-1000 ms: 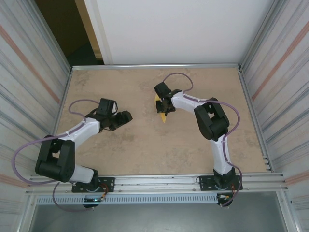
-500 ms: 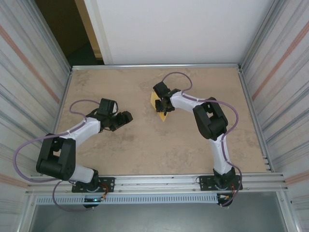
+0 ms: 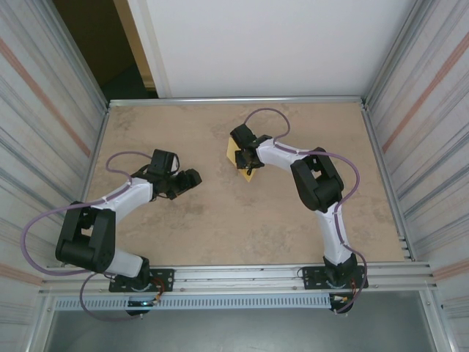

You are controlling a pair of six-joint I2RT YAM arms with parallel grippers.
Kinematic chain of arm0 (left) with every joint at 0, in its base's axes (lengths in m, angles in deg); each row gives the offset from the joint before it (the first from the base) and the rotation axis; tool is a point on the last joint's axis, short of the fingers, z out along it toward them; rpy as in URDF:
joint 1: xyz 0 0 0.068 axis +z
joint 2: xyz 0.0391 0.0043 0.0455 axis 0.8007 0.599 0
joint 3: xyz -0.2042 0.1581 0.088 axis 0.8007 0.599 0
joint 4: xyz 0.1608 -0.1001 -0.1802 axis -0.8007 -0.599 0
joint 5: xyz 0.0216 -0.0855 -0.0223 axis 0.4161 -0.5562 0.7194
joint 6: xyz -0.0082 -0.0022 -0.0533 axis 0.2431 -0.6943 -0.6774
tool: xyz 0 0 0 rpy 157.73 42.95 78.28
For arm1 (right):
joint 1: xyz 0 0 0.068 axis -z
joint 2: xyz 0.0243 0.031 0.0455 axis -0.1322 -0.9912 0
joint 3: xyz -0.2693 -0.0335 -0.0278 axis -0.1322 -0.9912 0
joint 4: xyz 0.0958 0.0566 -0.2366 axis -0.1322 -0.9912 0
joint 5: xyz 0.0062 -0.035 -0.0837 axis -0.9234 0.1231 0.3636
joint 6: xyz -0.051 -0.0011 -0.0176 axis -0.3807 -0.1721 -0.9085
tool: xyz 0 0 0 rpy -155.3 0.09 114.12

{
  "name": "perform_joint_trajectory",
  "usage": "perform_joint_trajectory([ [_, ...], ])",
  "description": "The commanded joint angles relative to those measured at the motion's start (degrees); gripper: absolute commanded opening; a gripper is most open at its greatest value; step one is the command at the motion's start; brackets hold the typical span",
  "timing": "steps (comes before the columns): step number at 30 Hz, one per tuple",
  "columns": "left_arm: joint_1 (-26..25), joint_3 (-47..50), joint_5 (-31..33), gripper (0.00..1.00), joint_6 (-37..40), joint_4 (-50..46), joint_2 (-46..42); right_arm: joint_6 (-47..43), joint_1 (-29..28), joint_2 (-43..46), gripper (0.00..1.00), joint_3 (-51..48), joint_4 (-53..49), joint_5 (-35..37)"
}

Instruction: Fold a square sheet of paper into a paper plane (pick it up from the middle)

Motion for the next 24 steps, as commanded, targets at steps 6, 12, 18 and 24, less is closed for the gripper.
perform_joint_trajectory([
  [6, 0.1, 0.9, -0.8, 0.74, 0.1, 1.2, 0.2, -1.4, -0.7, -4.4, 0.45, 0.0, -4.9, 2.0],
  [12, 0.1, 1.1, -0.9, 0.74, 0.0, 1.3, 0.5, -0.8, -1.1, -5.9, 0.43, -0.3, -6.0, 3.1],
  [18, 0.2, 0.5, -1.3, 0.74, -0.1, 1.2, 0.4, -1.0, -0.7, -3.2, 0.42, 1.2, -6.2, 2.5],
  [24, 0.1, -1.3, -1.4, 0.74, 0.2, 0.2, -0.1, -0.1, -0.1, 1.9, 0.43, 1.5, -5.8, 1.1],
])
